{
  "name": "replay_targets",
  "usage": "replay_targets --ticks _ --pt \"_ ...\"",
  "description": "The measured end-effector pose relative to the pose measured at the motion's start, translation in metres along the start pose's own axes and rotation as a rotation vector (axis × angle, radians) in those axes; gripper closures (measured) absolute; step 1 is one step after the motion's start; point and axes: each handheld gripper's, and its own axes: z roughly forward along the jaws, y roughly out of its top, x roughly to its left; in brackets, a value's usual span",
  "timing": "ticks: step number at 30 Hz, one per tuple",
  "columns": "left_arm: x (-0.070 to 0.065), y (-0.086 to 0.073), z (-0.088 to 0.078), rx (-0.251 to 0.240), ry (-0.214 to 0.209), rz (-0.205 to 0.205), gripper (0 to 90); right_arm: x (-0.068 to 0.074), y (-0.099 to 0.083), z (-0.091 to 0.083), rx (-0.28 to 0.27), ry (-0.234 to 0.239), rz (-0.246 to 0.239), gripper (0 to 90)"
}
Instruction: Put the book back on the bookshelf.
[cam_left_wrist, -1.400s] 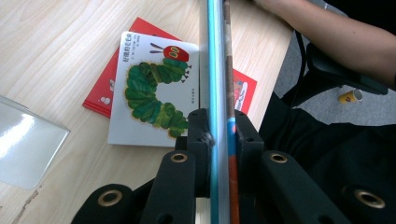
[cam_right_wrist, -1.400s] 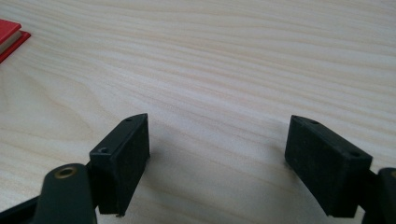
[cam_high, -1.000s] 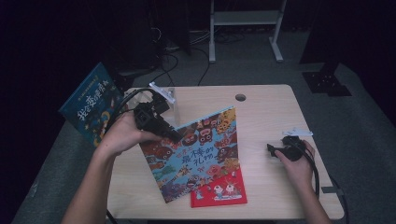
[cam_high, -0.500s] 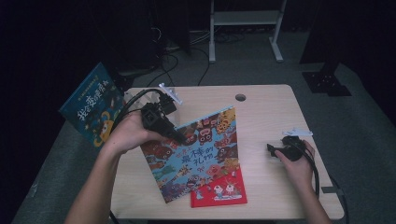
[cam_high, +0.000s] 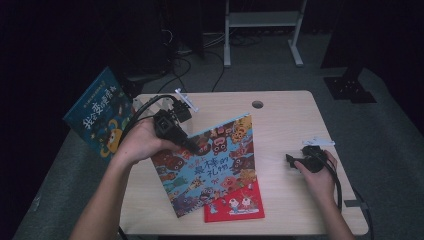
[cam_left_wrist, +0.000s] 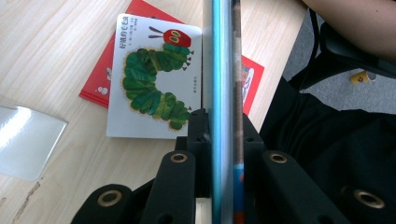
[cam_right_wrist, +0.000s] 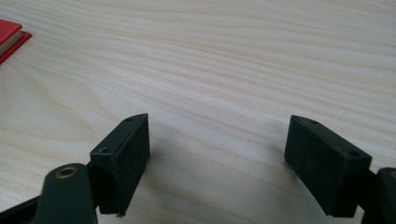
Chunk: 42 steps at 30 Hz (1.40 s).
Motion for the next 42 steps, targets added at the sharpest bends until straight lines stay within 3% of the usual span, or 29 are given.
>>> replay_targets --ticks 10,15,18,23,31,35,42 --pt "-0.003 -0.008 -0.014 0.009 0.017 0.004 81.3 0.0 0.0 0.0 0.0 0.0 0.0 21.4" --pt "-0.005 -0.021 -0.031 -0.026 0.035 0.001 81.3 0.0 0.0 0.0 0.0 0.0 0.001 21.4" --pt "-0.005 -0.029 -0.045 -0.044 0.072 -0.011 81.2 0.0 0.0 0.0 0.001 -0.001 0.0 21.4" --pt "0.001 -0.051 -0.07 -0.071 0.137 -0.072 81.2 0.0 0.0 0.0 0.001 0.0 0.001 21.5" --pt "0.01 -0.094 -0.102 -0.123 0.176 -0.164 81.2 -0.001 0.0 0.0 0.0 -0.004 0.005 21.6" --pt "0.017 -0.115 -0.113 -0.149 0.197 -0.215 81.2 -0.002 0.0 0.0 -0.001 -0.006 0.006 21.5" --pt "0.026 -0.146 -0.125 -0.137 0.262 -0.31 81.1 -0.002 0.0 0.0 -0.001 -0.009 0.008 21.5"
